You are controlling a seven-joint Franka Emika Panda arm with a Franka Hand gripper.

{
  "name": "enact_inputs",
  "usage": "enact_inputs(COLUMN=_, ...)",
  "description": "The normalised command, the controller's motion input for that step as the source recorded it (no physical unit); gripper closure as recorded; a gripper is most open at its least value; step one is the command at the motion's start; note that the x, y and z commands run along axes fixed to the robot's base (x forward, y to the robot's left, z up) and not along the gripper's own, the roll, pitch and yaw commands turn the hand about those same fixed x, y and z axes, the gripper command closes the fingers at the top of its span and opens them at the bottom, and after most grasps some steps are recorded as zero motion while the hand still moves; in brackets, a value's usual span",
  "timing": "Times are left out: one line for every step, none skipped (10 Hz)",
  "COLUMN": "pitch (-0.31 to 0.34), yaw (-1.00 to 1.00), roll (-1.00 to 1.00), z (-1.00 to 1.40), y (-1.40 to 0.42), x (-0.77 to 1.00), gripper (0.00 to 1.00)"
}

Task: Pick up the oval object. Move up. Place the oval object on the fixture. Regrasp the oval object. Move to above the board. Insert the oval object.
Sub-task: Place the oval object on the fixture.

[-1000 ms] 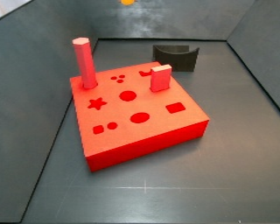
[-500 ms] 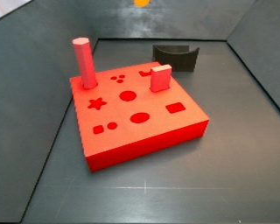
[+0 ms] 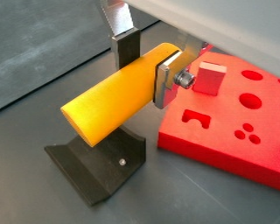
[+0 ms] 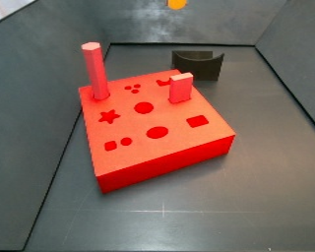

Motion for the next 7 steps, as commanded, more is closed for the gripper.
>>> enact_inputs(pitch=0.161, yaw=0.03, roll=0.02, z=0.02, y=-0.13, x=1.0, gripper=1.0)
enact_inputs(pitch=0.025, yaw=-0.01, roll=-1.0, z=-0.15, y=0.47, x=0.92, gripper=1.0)
enact_inputs(pitch=0.026, yaw=-0.01, roll=-1.0, z=-0.15, y=0.49, x=0.86, gripper=1.0)
enact_inputs(pitch=0.029, yaw=-0.03, roll=-1.0, z=-0.1, y=0.35, x=0.76, gripper=1.0)
enact_inputs(pitch=0.042, yaw=-0.03, roll=-1.0, z=-0.06, y=0.19, x=0.68, gripper=1.0)
enact_inputs(pitch=0.071, yaw=-0.04, roll=-1.0, z=-0.02, y=0.11, x=0.57, gripper=1.0)
enact_inputs(pitch=0.085, yaw=-0.04, roll=-1.0, z=-0.02, y=0.09, x=0.51, gripper=1.0)
